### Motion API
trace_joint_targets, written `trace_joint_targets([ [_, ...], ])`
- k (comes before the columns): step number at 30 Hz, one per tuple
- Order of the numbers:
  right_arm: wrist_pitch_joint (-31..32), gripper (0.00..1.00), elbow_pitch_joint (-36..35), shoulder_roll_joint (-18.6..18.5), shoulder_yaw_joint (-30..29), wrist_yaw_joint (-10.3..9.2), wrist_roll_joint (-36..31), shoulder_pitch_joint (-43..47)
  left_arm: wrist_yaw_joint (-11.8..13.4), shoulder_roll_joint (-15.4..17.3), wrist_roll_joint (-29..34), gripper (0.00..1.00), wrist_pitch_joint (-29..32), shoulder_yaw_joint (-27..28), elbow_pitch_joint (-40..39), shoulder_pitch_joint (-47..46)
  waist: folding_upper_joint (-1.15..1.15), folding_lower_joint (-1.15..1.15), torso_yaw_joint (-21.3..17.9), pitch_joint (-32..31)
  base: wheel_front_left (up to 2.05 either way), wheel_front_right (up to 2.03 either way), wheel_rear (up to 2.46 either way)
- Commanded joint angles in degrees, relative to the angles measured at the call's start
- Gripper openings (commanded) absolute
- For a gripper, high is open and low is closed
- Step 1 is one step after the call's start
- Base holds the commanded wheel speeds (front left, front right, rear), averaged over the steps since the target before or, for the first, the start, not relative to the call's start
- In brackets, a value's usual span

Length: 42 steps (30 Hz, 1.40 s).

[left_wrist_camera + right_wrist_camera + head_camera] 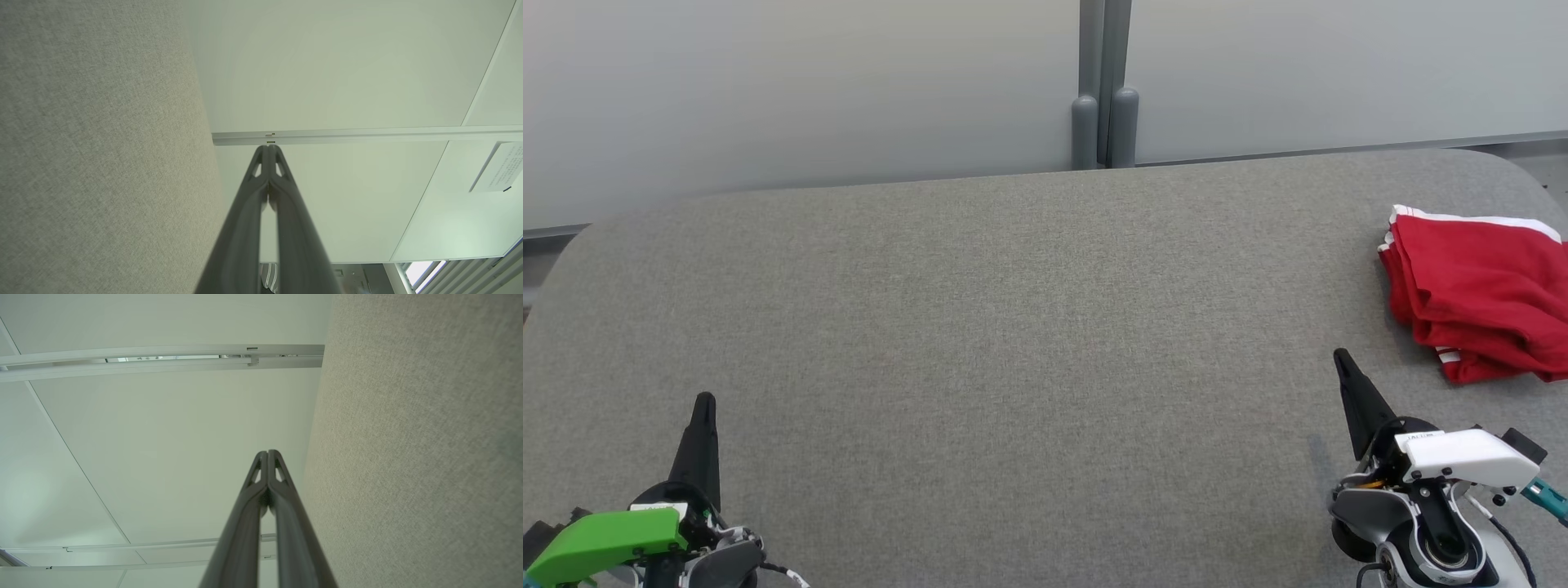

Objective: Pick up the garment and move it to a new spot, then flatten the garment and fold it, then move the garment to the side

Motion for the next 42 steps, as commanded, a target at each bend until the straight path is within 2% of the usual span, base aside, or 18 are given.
trace_joint_targets([
  [1, 0.19, 0.00, 0.09, -0.27, -0.13, 0.04, 0.33, -0.27, -0.34, -0.02, -0.11, 0.00, 0.23, 0.27, 0.03, -0.72, 0.56, 0.00, 0.00, 0.00, 0.00, 0.00, 0.00],
  [42, 0.18, 0.00, 0.08, -0.28, -0.12, 0.04, 0.34, -0.25, -0.34, -0.17, 0.22, 0.00, 0.45, 0.49, -0.01, -0.76, 0.56, 0.00, 0.00, 0.00, 0.00, 0.00, 0.00],
])
